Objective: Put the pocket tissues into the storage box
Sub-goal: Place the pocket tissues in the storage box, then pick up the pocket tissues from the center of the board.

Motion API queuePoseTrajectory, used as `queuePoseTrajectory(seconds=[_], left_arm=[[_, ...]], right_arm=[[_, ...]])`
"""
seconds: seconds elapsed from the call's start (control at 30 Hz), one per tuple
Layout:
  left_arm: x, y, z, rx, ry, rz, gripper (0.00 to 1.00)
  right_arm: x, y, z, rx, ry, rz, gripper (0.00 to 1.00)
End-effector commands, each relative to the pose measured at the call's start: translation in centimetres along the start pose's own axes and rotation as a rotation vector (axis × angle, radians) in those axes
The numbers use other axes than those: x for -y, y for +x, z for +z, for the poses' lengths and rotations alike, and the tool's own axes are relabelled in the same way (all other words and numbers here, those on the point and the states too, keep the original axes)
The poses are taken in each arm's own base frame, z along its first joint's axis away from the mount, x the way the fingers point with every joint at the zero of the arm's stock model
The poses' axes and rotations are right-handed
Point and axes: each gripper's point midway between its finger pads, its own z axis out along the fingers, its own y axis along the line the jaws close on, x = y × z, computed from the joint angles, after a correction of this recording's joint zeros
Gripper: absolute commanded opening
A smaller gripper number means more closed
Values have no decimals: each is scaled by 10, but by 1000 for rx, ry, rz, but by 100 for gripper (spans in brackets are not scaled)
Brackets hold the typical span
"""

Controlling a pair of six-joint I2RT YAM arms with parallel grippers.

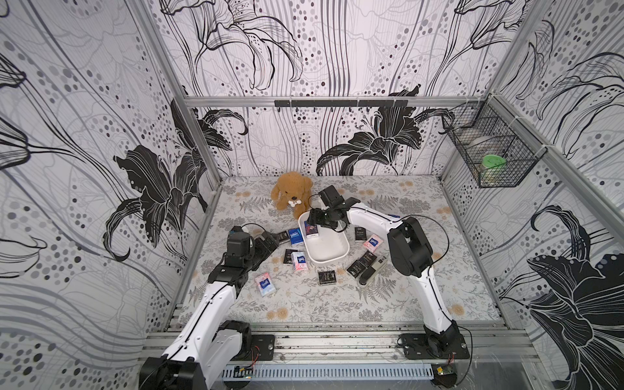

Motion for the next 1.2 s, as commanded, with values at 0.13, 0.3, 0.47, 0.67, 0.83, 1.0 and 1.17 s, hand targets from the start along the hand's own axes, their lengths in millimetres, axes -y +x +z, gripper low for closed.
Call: queuePoseTrajectory(seconds=[0.13, 0.3, 0.47, 0.67, 0.83, 1.0, 1.17], left_arm=[[21, -5, 4, -3, 59, 10, 97], [34, 0, 12, -27, 79, 29, 97], [43, 4, 21, -49, 79, 45, 97], [50, 12, 29, -74, 96, 53, 97], [51, 14, 32, -88, 94, 48, 97], [49, 12, 31, -79, 76, 49, 97], [44, 15, 32, -88, 64, 53, 97]], right_arm=[[-6, -31, -77, 135, 45, -43, 74], [29, -50, -102, 178, 77, 3, 74], [81, -71, -116, 184, 149, -25, 74], [134, -88, -111, 144, 249, -143, 84], [146, -102, -94, 114, 268, -272, 97], [157, -111, -67, 52, 303, -383, 96], [170, -113, -55, 13, 360, -479, 96]])
